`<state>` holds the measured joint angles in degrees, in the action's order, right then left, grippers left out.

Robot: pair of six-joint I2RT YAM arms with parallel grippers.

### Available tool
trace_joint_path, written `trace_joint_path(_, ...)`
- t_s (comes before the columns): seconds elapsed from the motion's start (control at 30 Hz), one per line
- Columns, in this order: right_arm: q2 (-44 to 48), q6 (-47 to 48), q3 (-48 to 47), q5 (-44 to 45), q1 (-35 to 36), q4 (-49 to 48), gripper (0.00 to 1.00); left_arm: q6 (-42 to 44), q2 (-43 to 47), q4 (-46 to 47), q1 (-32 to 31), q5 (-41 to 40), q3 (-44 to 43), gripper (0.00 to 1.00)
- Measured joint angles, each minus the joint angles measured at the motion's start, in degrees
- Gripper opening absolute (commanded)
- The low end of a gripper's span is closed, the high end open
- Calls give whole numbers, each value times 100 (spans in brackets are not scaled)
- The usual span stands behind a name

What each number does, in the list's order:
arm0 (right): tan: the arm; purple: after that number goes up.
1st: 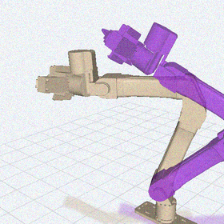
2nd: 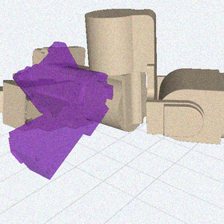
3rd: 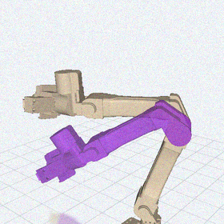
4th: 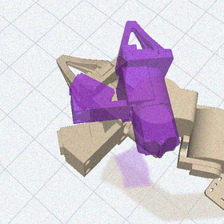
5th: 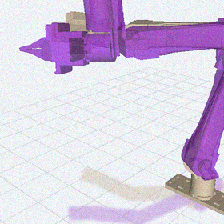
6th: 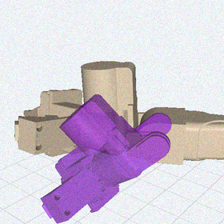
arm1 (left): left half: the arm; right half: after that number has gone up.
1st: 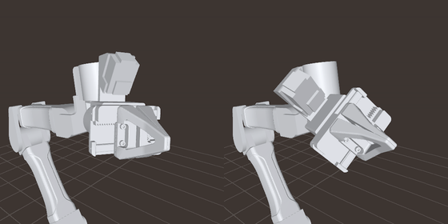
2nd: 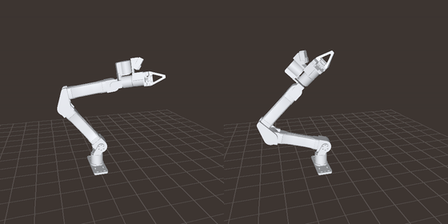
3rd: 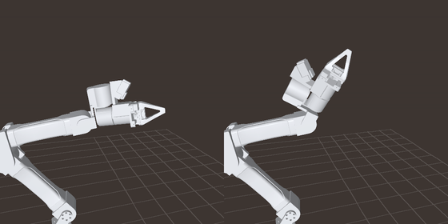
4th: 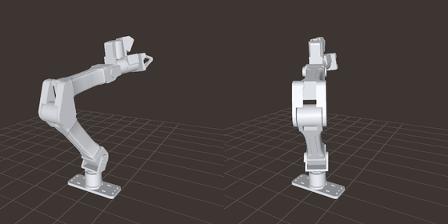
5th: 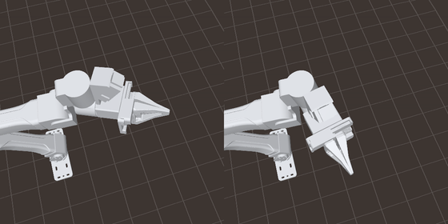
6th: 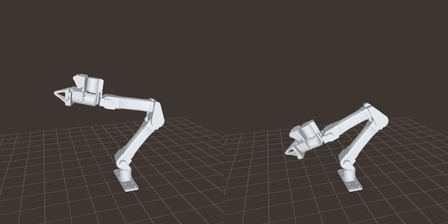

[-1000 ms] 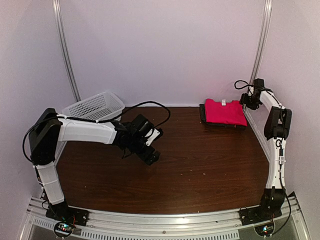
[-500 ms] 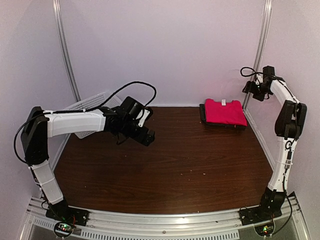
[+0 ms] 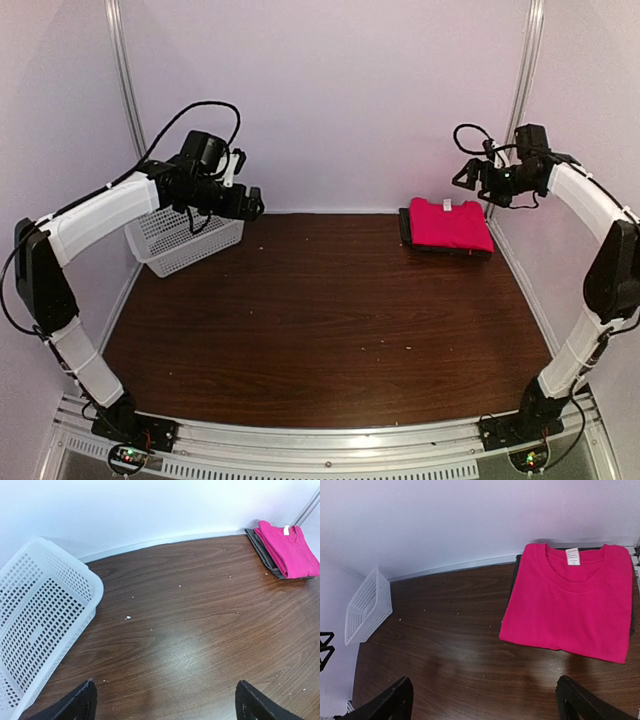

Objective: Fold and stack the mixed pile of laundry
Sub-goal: Reset both arms

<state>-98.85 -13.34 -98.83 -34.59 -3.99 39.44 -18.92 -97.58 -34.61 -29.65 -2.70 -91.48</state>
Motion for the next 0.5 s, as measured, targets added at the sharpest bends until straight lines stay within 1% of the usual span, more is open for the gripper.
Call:
trace_joint_path(0.13, 872, 7, 1268, -2, 706, -238, 100, -131, 446, -72, 24, -129, 420, 98)
trace_joint_path(0.17, 1189, 0, 1775, -15, 903, -391, 100, -184, 566, -68, 24, -146, 608, 98)
trace_joint_path(0.2, 1397, -13, 2083, -26, 992, -424, 100, -229, 667, -68, 20, -151, 804, 97)
trace_joint_path(0.3, 2142, -42, 3250, -48, 1106, -638, 100, -378, 872, 31, 20, -107, 1543, 98)
trace_joint_path(0.37, 2476, -55, 3840, -46, 1115, -763, 100, -514, 944, 129, 20, -50, 2133, 98)
trace_joint_path(0.43, 2723, -59, 4413, -39, 1130, -815, 100, -636, 966, 203, 13, 15, 2638, 98)
trace_joint_path(0.5, 2828, -59, 4782, -35, 1150, -839, 100, -739, 988, 245, -15, 66, 3025, 98)
